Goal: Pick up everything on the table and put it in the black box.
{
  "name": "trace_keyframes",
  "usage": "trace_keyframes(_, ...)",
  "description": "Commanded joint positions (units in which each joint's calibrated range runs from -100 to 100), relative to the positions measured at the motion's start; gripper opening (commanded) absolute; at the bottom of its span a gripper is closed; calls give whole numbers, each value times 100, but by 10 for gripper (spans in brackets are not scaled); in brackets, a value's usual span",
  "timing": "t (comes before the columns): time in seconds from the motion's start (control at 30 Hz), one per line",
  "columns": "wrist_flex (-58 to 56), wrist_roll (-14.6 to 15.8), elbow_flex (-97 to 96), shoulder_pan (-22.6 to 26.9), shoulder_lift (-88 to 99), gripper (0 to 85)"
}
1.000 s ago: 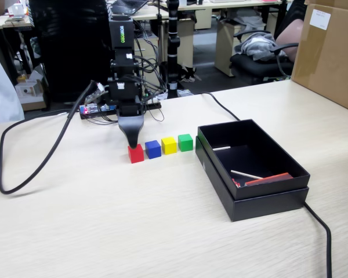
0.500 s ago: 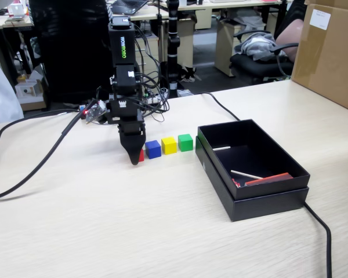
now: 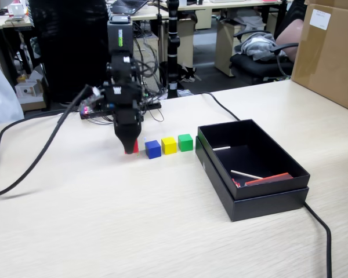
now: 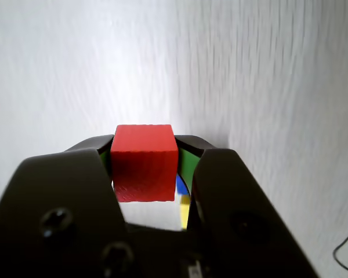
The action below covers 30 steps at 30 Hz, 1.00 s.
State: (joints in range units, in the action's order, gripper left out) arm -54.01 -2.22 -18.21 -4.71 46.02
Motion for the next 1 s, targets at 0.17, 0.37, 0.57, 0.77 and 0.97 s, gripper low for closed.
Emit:
trace_keyframes(0.17, -29, 361, 3000, 1021, -741, 81)
trace_keyframes(0.37, -254, 532, 5049, 1661, -3036, 81)
trace_keyframes(0.57, -254, 747, 5656, 2081, -4906, 84)
trace_keyframes(0.77, -306, 840, 6264, 2276, -6455, 84)
trace_keyframes(0.97, -314, 840, 6264, 2300, -6730, 142)
